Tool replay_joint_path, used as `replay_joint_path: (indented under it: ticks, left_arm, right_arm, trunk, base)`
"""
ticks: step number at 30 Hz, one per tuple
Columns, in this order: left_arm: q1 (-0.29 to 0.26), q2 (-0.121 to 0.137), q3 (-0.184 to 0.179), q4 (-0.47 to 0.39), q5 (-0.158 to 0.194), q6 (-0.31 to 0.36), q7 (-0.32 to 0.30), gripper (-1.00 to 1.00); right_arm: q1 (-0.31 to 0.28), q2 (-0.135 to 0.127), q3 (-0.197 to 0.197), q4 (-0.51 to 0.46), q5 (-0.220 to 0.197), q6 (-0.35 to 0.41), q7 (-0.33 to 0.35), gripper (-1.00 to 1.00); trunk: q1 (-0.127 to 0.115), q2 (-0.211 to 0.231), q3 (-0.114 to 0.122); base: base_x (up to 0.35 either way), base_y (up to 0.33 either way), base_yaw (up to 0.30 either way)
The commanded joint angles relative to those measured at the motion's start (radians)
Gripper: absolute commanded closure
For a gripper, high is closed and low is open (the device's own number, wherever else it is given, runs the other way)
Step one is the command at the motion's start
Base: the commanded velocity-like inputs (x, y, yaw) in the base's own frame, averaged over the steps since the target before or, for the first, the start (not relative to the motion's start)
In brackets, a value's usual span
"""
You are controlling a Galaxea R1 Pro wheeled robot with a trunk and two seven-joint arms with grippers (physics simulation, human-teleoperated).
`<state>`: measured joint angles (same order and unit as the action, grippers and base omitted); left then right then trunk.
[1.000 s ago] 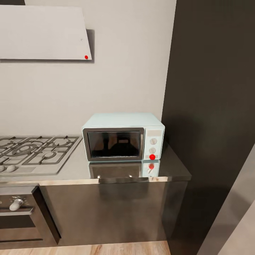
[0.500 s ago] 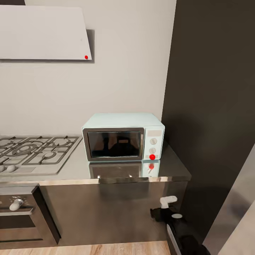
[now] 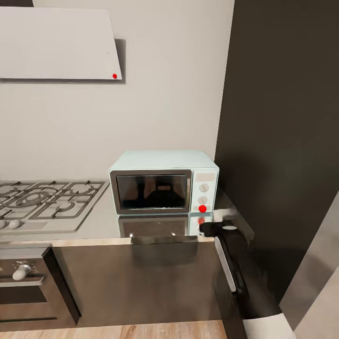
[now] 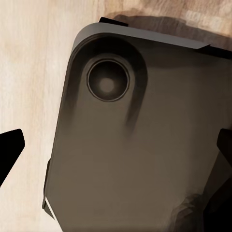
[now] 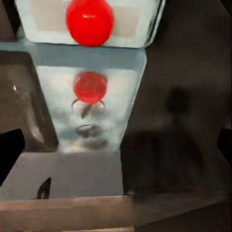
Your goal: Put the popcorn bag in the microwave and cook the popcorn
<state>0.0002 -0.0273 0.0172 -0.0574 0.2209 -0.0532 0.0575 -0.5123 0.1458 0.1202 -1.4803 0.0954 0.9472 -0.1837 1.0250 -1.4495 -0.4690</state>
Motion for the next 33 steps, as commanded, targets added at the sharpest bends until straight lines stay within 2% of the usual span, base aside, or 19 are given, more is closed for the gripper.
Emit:
replay_joint_path:
  ticks: [1, 6, 10, 12, 17, 22, 33]
  left_arm:
    - [0.0, 0.0, 0.001, -0.001, 0.004, -0.002, 0.002, -1.0]
    - [0.0, 0.0, 0.001, -0.001, 0.004, -0.002, 0.002, -1.0]
    - [0.0, 0.0, 0.001, -0.001, 0.004, -0.002, 0.002, -1.0]
    - [0.0, 0.0, 0.001, -0.001, 0.004, -0.002, 0.002, -1.0]
    - [0.001, 0.0, 0.001, -0.001, 0.004, -0.002, 0.002, -1.0]
    - [0.0, 0.0, 0.0, -0.001, 0.003, -0.002, 0.0, -1.0]
    - [0.0, 0.0, 0.001, -0.002, 0.004, -0.002, -0.005, -1.0]
  right_arm:
    - [-0.022, 0.002, 0.001, -0.001, 0.008, 0.012, -0.004, -1.0]
    - [-0.163, 0.007, 0.0, 0.004, 0.005, 0.057, -0.016, -1.0]
    - [-0.209, 0.013, 0.0, 0.014, 0.004, 0.063, -0.021, -1.0]
    - [-0.218, 0.029, -0.002, 0.014, 0.005, 0.048, -0.034, -1.0]
    - [-0.222, 0.029, -0.001, -0.001, 0.006, -0.06, -0.047, -1.0]
    - [-0.222, 0.029, -0.001, 0.005, -0.002, -0.085, -0.047, -1.0]
    - [-0.223, 0.029, -0.001, 0.025, -0.002, -0.085, -0.045, -1.0]
  trunk:
    - [0.0, -0.001, -0.001]
    - [0.0, -0.001, -0.001]
    - [0.0, -0.001, -0.001]
    - [0.0, -0.001, -0.001]
    - [0.0, -0.001, -0.001]
    - [0.0, -0.001, -0.001]
    - [0.0, -0.001, -0.001]
  base:
    - [0.0, 0.0, 0.0]
    - [0.0, 0.0, 0.0]
    - [0.0, 0.0, 0.0]
    - [0.0, 0.0, 0.0]
    - [0.0, 0.0, 0.0]
    - [0.0, 0.0, 0.0]
    - [-0.021, 0.043, 0.0]
